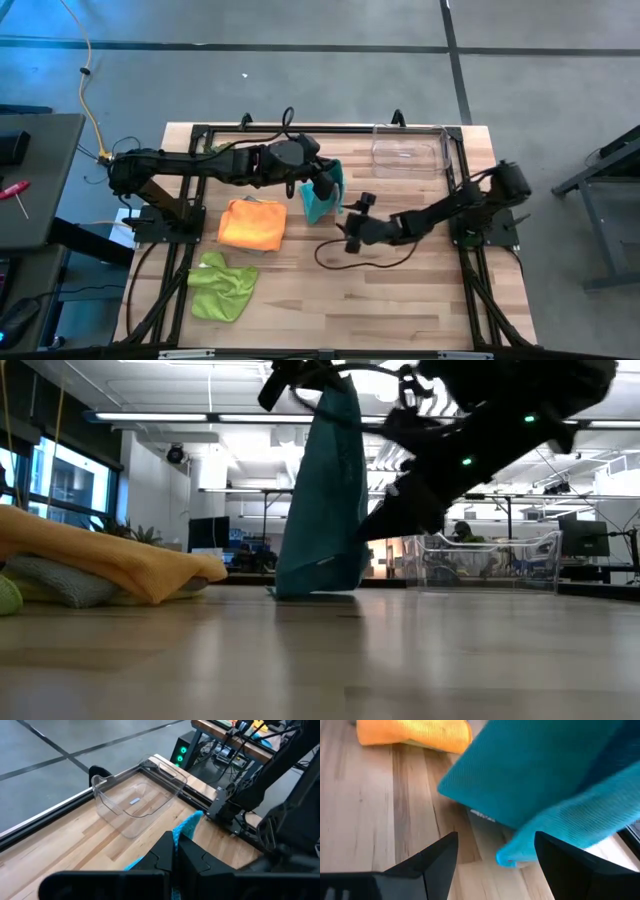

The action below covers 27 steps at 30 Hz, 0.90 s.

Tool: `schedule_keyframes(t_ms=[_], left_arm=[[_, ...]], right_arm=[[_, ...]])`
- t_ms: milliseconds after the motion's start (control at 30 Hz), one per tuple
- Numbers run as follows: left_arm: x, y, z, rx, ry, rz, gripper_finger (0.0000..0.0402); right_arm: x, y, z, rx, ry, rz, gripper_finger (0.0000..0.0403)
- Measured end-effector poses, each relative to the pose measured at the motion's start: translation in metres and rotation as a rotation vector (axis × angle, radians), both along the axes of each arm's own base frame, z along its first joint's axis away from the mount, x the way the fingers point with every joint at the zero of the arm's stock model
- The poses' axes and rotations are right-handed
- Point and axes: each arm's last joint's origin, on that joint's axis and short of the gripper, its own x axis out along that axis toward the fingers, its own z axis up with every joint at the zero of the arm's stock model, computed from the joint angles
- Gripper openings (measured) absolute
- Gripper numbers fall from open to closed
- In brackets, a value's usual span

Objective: Fold microfiber towels

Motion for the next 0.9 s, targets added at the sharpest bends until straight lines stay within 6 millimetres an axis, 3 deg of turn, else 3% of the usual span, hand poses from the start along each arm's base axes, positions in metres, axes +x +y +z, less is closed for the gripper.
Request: schedule_keyframes(t_ms=[133, 267, 667, 900], left_arm=[[0.000, 0.000, 0.000, 0.000, -0.001, 0.000, 0.0000], [-0.001, 0.000, 0.001, 0.000, -0.003, 0.000, 0.0000], [-0.002, 0.001, 0.001, 0.001, 0.007, -0.013, 0.0000], [-0.005, 0.005, 0.003, 0.029, 0.018, -0.015, 0.0000]], right_arm=[[0.016, -0.001, -0.008, -0.040, 0.040, -0.050, 0.0254], [0.026, -0.004, -0.009, -0.026, 0.047, -0.084, 0.0225], [0.028, -0.013, 0.000, 0.055, 0.047, -0.077, 0.0014], [0.013, -0.015, 0.028, 0.151, 0.038, -0.075, 0.0002]])
